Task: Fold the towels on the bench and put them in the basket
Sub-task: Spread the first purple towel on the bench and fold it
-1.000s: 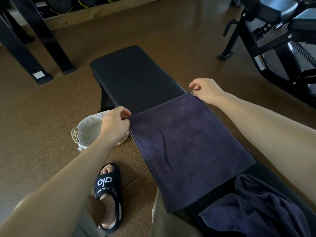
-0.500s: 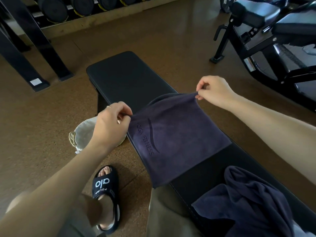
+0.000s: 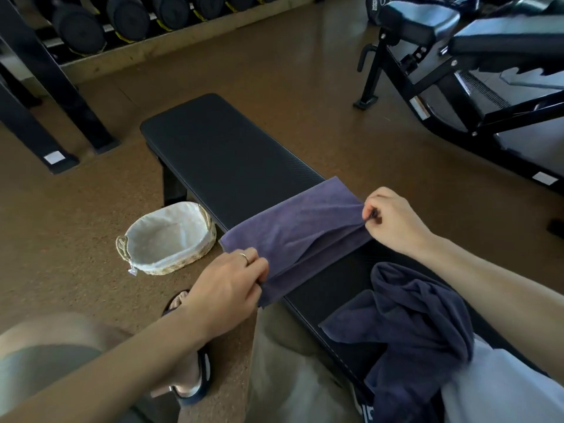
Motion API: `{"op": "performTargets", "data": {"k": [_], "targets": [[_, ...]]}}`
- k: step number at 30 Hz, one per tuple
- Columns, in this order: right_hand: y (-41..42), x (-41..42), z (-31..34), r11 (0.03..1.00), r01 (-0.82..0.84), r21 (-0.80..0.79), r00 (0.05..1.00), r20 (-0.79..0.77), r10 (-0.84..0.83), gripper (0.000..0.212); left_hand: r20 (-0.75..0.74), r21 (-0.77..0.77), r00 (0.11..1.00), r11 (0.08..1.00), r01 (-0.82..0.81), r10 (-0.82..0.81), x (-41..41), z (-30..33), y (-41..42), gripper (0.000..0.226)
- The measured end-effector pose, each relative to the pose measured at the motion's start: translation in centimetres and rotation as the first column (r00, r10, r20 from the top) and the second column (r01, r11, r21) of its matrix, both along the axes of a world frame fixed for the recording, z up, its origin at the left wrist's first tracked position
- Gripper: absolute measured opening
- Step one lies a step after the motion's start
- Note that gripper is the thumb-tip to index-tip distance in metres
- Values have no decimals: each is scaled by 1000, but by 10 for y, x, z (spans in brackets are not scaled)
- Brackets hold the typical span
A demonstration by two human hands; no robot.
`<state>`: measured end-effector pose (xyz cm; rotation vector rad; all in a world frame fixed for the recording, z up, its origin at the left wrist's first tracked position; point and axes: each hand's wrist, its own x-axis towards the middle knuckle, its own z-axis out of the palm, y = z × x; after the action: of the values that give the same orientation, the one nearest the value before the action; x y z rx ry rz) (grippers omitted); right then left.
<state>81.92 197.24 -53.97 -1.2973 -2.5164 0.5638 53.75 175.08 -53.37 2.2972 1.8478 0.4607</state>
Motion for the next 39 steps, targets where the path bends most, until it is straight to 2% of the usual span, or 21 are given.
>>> {"op": "performTargets", "data": {"k": [2,4,7,8,13,17,21,23,26,29,33,34,35,37,39], "targets": [[-2,1,-1,996,67,-51,998,-19,-68,20,-5,-11,1000,1000,-21,21,3,-6,-4,7],[1,-2,0,968,182,-173,981,-33,-191,11,-16,-12,999,999,-47,47,4,-7,-6,8],[5,-9,4,790,318,-525,885,-135,-446,8,-41,-7,996,997,-77,77,6,-7,-6,14],[4,-10,6,735,328,-594,849,-155,-504,10,-46,-7,995,996,-88,87,6,-7,-6,15],[2,-18,12,753,364,-548,843,-149,-517,20,-30,4,990,991,-135,135,7,-2,0,12],[5,-22,24,689,430,-583,749,-197,-633,19,60,21,982,983,-182,181,5,10,4,4],[0,-15,22,738,440,-511,806,-137,-576,15,2,45,998,997,-61,61,7,13,-1,5],[-4,-10,17,767,422,-483,845,-98,-526,15,-35,1,999,1000,-23,23,10,5,-6,5],[-10,-5,10,830,385,-404,903,-22,-429,14,-60,-69,998,998,-11,7,15,-12,-11,6],[-13,-3,5,872,356,-334,929,26,-369,13,-92,-109,996,994,-29,19,14,-21,-13,21],[-19,-5,9,908,336,-250,942,110,-318,30,-52,-207,998,978,-33,23,8,-12,-11,17],[-23,-5,11,931,322,-174,942,153,-297,36,-18,-226,999,973,-54,51,5,-7,-8,20],[-29,-6,13,960,278,-29,941,207,-266,41,14,-224,996,971,-84,89,2,-2,-3,22],[-43,-11,9,964,34,263,965,243,-101,43,24,-181,986,971,-158,165,-5,6,12,23],[-55,-19,5,938,-212,275,962,229,151,37,-46,-143,981,971,-192,187,-12,11,27,27]]}}
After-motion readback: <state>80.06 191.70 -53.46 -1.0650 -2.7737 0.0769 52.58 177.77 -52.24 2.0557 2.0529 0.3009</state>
